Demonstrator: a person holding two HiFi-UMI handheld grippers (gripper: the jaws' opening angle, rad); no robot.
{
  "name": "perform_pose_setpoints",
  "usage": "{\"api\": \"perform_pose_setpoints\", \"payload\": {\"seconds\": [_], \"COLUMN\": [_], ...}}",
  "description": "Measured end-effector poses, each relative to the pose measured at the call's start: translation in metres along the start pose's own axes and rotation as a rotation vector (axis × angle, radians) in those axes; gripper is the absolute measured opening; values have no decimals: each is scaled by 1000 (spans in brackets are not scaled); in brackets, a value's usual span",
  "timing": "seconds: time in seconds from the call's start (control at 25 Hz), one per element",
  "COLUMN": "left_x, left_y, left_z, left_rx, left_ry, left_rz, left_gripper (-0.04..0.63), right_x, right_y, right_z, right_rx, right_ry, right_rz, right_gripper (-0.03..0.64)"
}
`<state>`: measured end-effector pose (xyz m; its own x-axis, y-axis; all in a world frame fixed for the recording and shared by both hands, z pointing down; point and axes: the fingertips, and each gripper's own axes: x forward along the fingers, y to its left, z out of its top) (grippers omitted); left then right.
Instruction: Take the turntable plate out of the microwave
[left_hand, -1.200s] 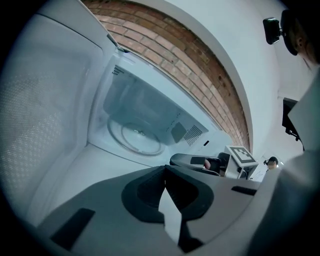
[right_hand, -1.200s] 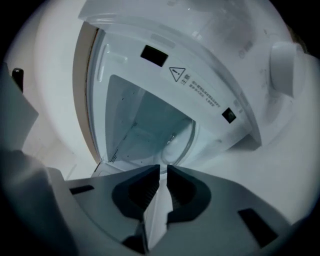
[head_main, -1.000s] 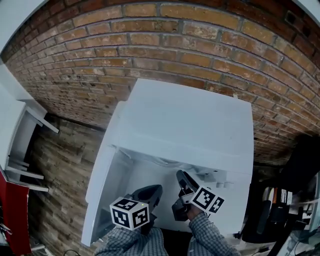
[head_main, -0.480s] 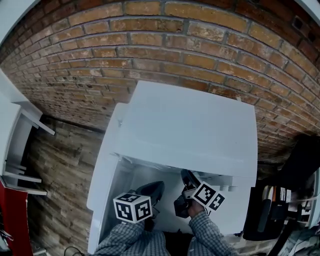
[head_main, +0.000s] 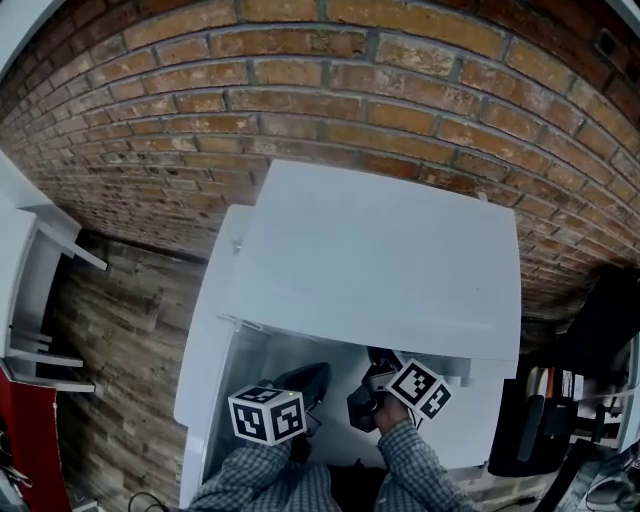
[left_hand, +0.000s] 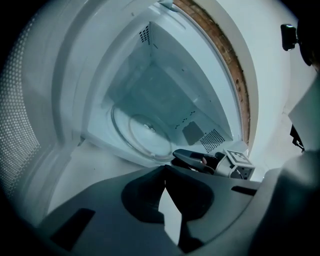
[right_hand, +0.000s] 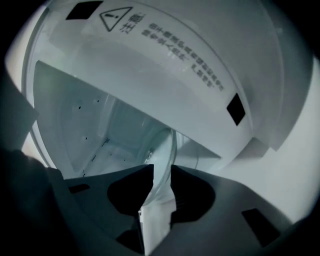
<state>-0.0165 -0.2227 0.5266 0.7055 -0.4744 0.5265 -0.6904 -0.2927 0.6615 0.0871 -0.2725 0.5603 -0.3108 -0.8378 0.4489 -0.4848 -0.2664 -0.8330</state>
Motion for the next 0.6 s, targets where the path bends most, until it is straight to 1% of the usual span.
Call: {"api": "perform_pose_setpoints", "payload": {"seconds": [0.12, 0.4, 0.48, 0.56, 0.6], "left_x": [7, 24, 29, 31, 32], "left_y": [6, 19, 20, 19, 19], "left_z": [0, -3, -1, 5, 9], "left_rx": [-49, -196, -245, -304, -332], "left_ry": [-3, 9, -5, -48, -72], "left_rz": [9, 6, -17, -59, -80], "left_gripper": [9, 9, 11, 14, 38], "right_x": [0, -1, -1, -1, -1], "right_y": [-2, -2, -2, -2, -2], "right_z": [2, 5, 5, 5, 5], "right_rx": [30, 78, 87, 99, 104], "right_ry": [-6, -16, -16, -16, -16], "right_rz": [4, 36, 39, 44, 47], "right_gripper": [99, 87, 83, 80, 80]}}
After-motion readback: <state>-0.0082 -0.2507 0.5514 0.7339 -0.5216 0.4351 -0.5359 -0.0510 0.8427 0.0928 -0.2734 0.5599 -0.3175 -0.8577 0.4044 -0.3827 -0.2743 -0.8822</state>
